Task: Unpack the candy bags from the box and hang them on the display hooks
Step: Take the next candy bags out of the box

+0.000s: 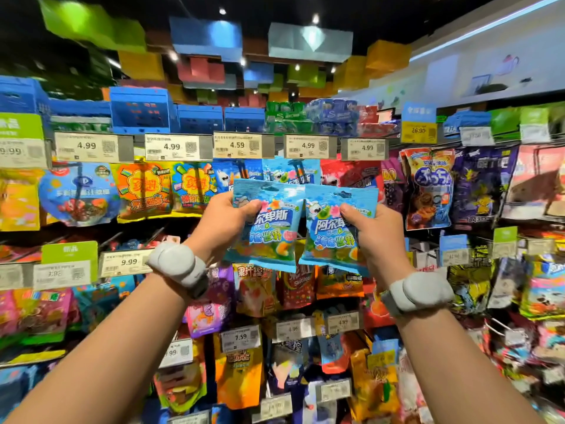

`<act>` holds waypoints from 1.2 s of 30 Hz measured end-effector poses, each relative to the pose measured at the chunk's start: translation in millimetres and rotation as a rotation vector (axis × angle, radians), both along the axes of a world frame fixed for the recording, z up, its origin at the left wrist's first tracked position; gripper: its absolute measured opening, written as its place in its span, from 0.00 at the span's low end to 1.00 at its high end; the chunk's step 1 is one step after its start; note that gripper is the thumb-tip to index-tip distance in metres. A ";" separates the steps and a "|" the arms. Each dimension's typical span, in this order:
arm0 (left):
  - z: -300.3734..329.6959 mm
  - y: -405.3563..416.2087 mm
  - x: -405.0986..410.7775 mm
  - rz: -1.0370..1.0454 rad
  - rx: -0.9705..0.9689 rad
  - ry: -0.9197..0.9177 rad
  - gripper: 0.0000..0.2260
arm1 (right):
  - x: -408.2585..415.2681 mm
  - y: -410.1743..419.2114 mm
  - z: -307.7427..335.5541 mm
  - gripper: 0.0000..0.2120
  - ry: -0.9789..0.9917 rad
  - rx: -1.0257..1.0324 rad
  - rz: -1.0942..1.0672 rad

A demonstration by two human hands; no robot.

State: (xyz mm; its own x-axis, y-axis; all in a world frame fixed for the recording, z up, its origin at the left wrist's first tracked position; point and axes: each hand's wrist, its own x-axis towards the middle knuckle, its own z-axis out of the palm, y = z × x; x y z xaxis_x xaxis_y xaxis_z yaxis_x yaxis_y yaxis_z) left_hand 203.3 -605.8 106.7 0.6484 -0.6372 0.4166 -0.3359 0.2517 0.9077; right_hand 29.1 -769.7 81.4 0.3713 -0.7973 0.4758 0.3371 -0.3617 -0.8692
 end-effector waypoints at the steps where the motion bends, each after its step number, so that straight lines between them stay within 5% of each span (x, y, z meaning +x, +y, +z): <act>1: 4.3 0.1 -1.9 -0.020 0.008 0.013 0.04 | -0.1 -0.8 2.2 0.12 0.000 -0.003 0.000; 4: 14.9 -2.1 -6.6 -0.006 0.041 -0.078 0.04 | -1.9 -4.2 8.6 0.14 -0.034 0.001 0.026; 8: 26.1 -7.3 1.4 0.094 0.106 -0.283 0.03 | 3.6 -10.6 12.5 0.35 -0.033 -0.048 0.056; 14: 47.2 -12.5 -1.3 0.212 0.082 -0.494 0.04 | 4.6 -13.2 22.0 0.23 -0.023 -0.021 0.062; 18: 63.5 -14.0 0.5 0.374 0.138 -0.753 0.12 | 8.6 -20.4 19.3 0.40 -0.004 -0.061 0.072; 21: 74.3 -19.0 -4.0 0.413 0.166 -0.885 0.16 | 8.8 -19.4 23.0 0.27 -0.019 -0.045 0.067; 25: 85.7 -23.8 -10.1 0.391 0.264 -1.030 0.18 | 7.6 -16.2 26.9 0.28 -0.006 -0.040 0.085; 28: 90.6 -29.0 -9.7 0.460 0.335 -1.209 0.23 | 7.2 -15.0 29.9 0.05 -0.016 -0.014 0.086; 36: 94.1 -41.9 1.5 0.551 0.412 -1.379 0.24 | 4.3 -19.2 34.0 0.08 -0.016 -0.014 0.067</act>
State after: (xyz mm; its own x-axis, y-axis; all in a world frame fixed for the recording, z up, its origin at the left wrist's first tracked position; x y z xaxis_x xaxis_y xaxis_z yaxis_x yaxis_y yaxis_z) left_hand 204.8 -647.7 200.8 0.1059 -0.6731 0.7319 -0.9092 -0.3637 -0.2030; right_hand 33.4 -788.9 115.5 0.4163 -0.7639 0.4931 0.3745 -0.3501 -0.8586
